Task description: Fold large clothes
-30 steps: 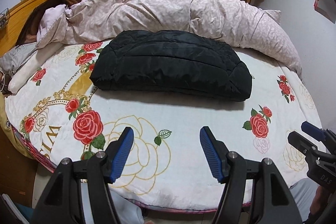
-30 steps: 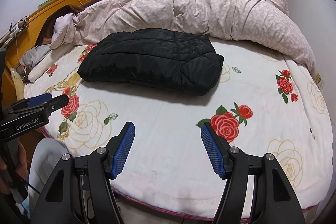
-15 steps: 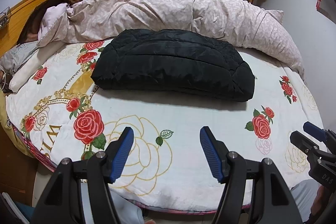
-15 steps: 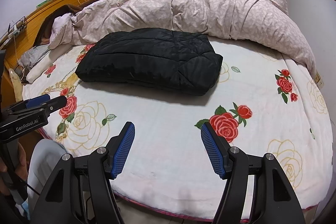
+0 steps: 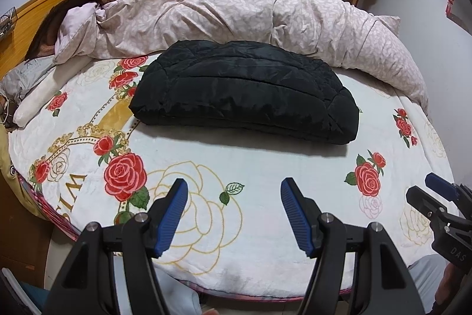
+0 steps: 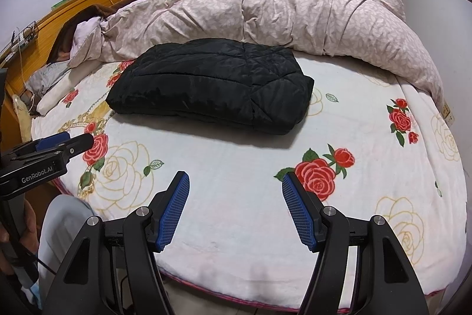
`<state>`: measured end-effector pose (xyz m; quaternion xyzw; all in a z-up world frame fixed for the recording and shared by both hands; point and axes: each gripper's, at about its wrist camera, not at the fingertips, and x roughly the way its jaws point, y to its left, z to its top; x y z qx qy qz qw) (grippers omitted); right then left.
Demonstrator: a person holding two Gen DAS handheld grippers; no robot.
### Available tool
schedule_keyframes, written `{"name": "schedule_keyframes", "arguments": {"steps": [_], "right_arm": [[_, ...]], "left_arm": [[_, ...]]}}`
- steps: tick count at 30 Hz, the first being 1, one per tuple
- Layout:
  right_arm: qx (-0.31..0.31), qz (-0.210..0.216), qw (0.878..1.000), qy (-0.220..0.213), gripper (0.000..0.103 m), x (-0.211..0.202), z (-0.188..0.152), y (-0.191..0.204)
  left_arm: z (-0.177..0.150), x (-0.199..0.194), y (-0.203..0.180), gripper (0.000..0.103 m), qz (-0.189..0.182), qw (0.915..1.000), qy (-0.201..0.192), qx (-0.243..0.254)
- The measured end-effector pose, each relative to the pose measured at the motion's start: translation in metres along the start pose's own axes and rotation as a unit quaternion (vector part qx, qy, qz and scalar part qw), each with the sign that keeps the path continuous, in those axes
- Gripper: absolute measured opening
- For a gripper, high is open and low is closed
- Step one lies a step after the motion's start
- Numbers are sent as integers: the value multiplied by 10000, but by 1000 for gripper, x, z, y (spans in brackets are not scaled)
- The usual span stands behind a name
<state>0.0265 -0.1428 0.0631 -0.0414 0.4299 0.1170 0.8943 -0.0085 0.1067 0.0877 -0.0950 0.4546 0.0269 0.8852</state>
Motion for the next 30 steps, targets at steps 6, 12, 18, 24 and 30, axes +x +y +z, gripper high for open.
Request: {"name": "schedule_keyframes", "arguments": {"steps": [6, 12, 18, 24, 30], "right_arm": [[-12, -3, 10000, -9, 66, 0, 0, 0], [-9, -6, 10000, -4, 66, 0, 0, 1], [3, -18, 10000, -1, 66, 0, 1, 2], [6, -25, 10000, -2, 66, 0, 1, 3], [5, -25, 10000, -5, 66, 0, 1, 3]], "left_arm": [[0, 0, 2, 68, -33, 10000, -12, -12], [1, -1, -1, 68, -40, 10000, -27, -42], [2, -2, -3, 68, -57, 9999, -32, -81], [2, -2, -6, 68, -36, 9999, -30, -93], [1, -4, -8, 70, 46, 9999, -122, -58]]}}
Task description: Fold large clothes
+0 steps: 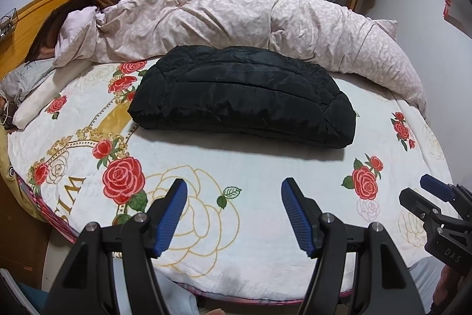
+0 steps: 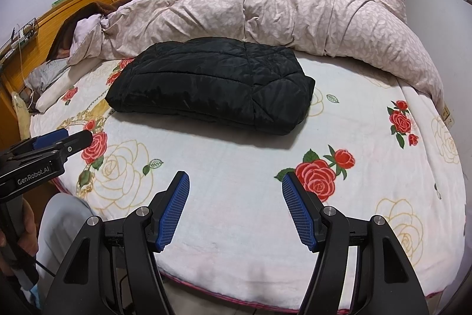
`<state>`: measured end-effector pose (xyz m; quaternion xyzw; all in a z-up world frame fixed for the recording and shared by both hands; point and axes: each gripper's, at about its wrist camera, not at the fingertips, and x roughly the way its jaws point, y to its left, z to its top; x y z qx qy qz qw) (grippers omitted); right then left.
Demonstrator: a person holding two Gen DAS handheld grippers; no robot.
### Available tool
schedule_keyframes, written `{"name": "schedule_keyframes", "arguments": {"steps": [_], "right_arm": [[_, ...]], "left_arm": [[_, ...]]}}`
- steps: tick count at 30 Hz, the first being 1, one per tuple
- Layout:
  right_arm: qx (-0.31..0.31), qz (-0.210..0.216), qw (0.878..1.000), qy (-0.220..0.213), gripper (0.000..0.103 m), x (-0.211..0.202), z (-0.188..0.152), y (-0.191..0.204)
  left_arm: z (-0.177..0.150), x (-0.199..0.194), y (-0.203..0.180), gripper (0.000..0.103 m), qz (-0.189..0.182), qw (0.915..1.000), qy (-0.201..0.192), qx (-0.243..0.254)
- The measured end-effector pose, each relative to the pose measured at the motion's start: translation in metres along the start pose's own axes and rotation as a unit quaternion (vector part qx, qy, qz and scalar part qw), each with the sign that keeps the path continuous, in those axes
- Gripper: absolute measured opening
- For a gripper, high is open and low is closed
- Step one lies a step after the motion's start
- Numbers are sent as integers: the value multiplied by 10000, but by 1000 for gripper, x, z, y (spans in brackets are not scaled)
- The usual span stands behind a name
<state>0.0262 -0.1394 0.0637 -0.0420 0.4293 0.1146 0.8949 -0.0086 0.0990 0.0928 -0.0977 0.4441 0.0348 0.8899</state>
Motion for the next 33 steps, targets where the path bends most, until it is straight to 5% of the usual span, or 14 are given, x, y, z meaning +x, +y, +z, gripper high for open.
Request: {"name": "schedule_keyframes", "arguments": {"steps": [33], "right_arm": [[12, -24, 10000, 20, 66, 2, 0, 3]], "left_arm": [[-6, 5, 3, 73, -120, 9996, 74, -228]]}}
